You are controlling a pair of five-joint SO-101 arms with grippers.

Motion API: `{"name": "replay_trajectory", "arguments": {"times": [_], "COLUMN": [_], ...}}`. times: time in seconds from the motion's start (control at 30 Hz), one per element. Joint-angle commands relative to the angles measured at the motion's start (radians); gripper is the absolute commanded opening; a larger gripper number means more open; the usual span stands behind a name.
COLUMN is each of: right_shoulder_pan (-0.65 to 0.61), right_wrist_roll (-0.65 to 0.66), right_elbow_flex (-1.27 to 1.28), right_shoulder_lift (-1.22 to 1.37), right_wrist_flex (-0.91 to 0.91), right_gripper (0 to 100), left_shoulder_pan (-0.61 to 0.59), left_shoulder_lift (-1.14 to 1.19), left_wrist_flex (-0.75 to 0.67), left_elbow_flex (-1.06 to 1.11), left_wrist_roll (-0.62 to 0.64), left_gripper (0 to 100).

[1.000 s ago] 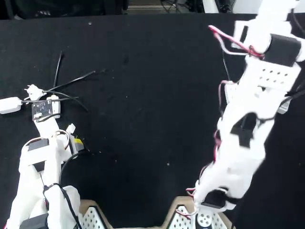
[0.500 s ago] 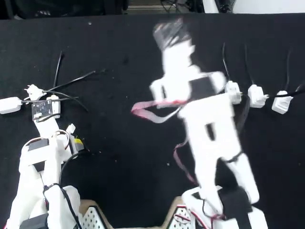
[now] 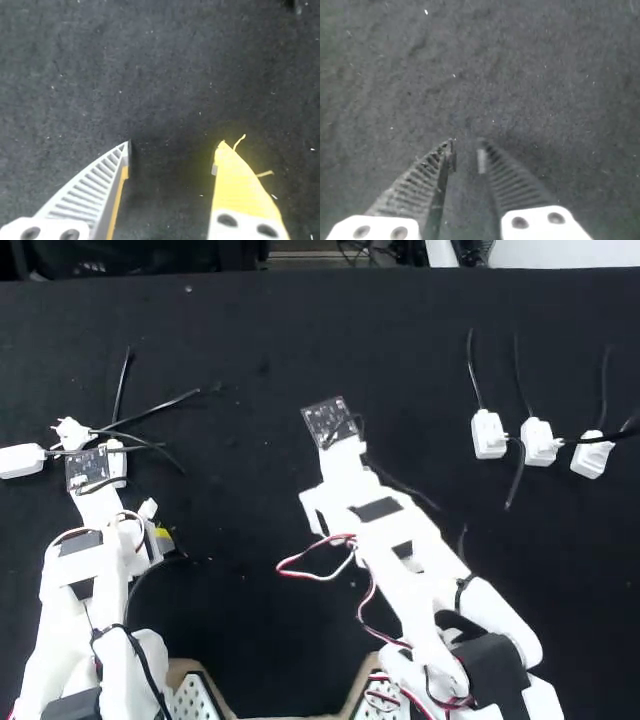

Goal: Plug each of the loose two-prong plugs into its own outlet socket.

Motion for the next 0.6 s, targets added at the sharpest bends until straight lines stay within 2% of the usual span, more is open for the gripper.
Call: {"name": "replay_trajectory", "arguments": {"times": [0.0, 0.17, 0.23, 0.4, 0.57], "right_shoulder_pan": [0.005, 0.005, 0.005, 0.005, 0.005], "right_wrist_roll": [0.015, 0.017, 0.017, 0.017, 0.017], "right_elbow_flex": [0.028, 0.036, 0.038, 0.039, 0.039], "right_shoulder_lift": [-0.05, -0.05, -0.05, -0.05, -0.05], "right_wrist_flex": [-0.064, -0.075, -0.075, -0.074, -0.075], "right_gripper": [16.8, 19.4, 19.4, 19.4, 19.4], "left_shoulder_pan": [-0.036, -0.151, -0.208, -0.275, -0.337], "left_shoulder_lift": [-0.012, -0.002, 0.003, 0.118, 0.425], "left_wrist_flex": [0.018, 0.305, 0.388, 0.446, 0.453], "left_elbow_flex": [-0.079, -0.384, -0.521, -0.809, -1.089], "left_wrist_roll": [0.006, -0.117, -0.129, -0.124, -0.069], "left_gripper": [27, 27, 27, 27, 27]}}
